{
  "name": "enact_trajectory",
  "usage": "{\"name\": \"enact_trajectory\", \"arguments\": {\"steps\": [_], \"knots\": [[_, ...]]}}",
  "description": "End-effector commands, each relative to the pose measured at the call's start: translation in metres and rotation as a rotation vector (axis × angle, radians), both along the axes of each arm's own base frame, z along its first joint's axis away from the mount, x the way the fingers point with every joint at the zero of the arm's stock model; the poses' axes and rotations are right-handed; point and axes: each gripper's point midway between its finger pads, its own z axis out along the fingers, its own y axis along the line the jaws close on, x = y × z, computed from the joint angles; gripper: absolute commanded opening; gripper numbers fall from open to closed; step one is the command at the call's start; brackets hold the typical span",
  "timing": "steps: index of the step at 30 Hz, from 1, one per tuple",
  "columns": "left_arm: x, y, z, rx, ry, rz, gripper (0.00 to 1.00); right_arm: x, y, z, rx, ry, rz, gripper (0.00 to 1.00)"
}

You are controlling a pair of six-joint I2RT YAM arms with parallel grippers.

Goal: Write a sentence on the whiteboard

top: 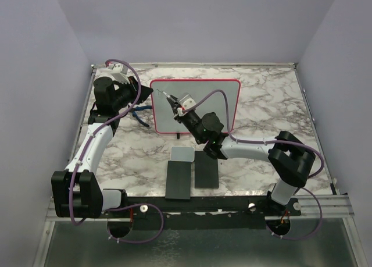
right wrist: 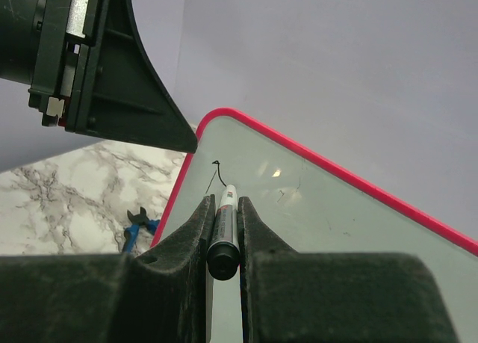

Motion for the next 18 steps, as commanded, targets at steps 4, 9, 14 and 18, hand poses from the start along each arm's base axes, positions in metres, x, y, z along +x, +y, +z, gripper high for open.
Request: {"name": "enact_trajectory", "arguments": {"steps": [4, 9, 14, 18], "knots": [[-0.006, -0.004, 0.006, -0.01, -0.023, -0.03, 0.14, 0.003, -0.008, 0.007, 0.022, -0.006, -0.031, 0.01], [-0.006, -0.004, 0.006, -0.01, -0.023, -0.03, 0.14, 0.004, -0.003, -0.001, 0.016, 0.014, -0.013, 0.01], [-0.006, -0.004, 0.006, -0.01, -0.024, -0.03, 0.14, 0.004, 0.002, -0.006, 0.01, 0.022, -0.001, 0.01], [-0.006, -0.004, 0.006, -0.01, -0.024, -0.031, 0.14, 0.005, 0.005, -0.006, 0.009, 0.021, 0.01, 0.01]]}}
